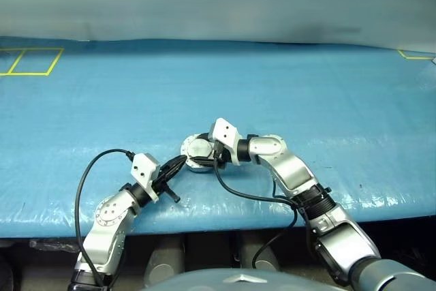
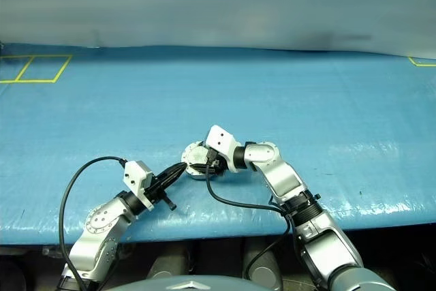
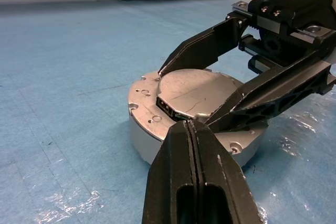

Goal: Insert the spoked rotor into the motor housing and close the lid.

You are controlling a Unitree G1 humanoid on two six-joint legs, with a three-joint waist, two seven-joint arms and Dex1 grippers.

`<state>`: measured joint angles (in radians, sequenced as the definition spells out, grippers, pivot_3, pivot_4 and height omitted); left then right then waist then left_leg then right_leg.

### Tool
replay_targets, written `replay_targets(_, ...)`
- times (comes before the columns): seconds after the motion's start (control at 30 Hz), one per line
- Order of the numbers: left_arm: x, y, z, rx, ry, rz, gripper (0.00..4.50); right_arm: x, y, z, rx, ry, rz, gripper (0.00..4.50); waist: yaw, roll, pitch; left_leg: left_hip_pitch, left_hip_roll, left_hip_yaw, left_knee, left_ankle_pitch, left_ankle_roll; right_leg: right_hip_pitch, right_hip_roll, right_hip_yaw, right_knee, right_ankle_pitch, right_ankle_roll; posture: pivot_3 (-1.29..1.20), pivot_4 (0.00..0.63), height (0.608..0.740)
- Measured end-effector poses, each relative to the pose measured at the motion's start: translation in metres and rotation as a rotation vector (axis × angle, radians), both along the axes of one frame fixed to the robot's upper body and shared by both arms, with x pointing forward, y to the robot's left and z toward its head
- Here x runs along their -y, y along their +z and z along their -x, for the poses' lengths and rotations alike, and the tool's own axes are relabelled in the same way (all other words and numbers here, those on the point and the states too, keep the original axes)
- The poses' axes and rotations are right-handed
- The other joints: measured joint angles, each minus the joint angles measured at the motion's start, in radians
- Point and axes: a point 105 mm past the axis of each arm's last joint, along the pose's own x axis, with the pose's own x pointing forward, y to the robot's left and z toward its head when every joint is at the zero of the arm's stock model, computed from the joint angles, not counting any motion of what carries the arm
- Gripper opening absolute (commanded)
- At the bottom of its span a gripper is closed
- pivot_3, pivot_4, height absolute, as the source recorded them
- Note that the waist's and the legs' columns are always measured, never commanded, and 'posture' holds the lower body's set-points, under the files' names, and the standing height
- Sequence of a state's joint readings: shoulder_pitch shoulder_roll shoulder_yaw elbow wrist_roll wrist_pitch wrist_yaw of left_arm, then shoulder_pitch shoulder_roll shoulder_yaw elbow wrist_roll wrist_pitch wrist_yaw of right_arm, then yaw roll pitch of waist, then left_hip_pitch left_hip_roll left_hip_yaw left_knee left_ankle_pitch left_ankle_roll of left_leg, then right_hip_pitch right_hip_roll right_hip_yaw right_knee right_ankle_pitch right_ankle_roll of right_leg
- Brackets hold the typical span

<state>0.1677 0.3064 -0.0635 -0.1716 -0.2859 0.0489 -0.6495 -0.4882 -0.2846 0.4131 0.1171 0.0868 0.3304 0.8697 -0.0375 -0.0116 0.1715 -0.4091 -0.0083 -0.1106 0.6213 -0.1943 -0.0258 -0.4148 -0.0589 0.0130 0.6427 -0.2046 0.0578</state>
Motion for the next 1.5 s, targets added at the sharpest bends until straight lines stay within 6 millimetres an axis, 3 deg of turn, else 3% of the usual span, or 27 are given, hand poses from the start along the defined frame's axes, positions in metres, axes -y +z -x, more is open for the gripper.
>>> replay_targets(0.13,-0.001,0.003,-0.008,-0.008,0.048,0.008,0.0,0.0,0.0,0.0,-0.005,-0.003,0.002,3.04,0.001,0.0,0.0,0.0,0.0,0.0,0.0,0.0,0.0,0.0,0.0,0.0,0.0,0.0,0.0,0.0,0.15,0.74)
replay_targets(0.3,-0.004,0.03,-0.034,0.012,0.141,0.003,0.0,0.0,-0.001,-0.001,-0.02,-0.012,0.004,3.04,0.001,0.0,0.0,0.001,0.0,0.0,0.001,0.0,0.0,0.002,0.0,0.0,0.0,0.0,0.0,0.0,0.15,0.74)
replay_targets(0.43,-0.004,0.043,-0.044,-0.072,0.159,0.054,0.0,0.0,-0.001,-0.001,-0.029,-0.02,0.001,3.04,-0.001,0.0,0.0,0.002,0.0,0.0,0.0,0.0,0.0,0.002,0.001,0.0,0.0,0.0,0.001,0.0,0.15,0.74)
replay_targets(0.73,-0.002,0.029,-0.052,-0.361,0.119,0.055,0.0,-0.001,-0.001,-0.002,-0.035,-0.03,-0.001,3.04,-0.002,0.0,0.0,0.004,0.0,-0.001,0.001,0.0,0.0,0.004,0.001,0.0,0.001,0.0,0.001,0.0,0.15,0.74)
replay_targets(1.47,0.01,0.024,-0.049,-0.427,0.016,-0.075,0.0,0.002,-0.004,0.0,-0.056,-0.06,0.002,3.04,0.002,0.0,-0.003,0.005,-0.001,0.0,0.0,0.001,-0.001,0.006,0.0,0.0,0.0,0.0,0.001,0.0,0.15,0.74)
replay_targets(1.5,0.011,0.024,-0.049,-0.426,0.012,-0.081,0.0,0.003,-0.004,0.0,-0.067,-0.065,0.0,3.39,0.003,0.0,-0.004,0.006,-0.001,0.0,0.0,0.001,-0.001,0.007,0.0,0.0,0.0,0.0,0.001,0.0,0.15,0.74)
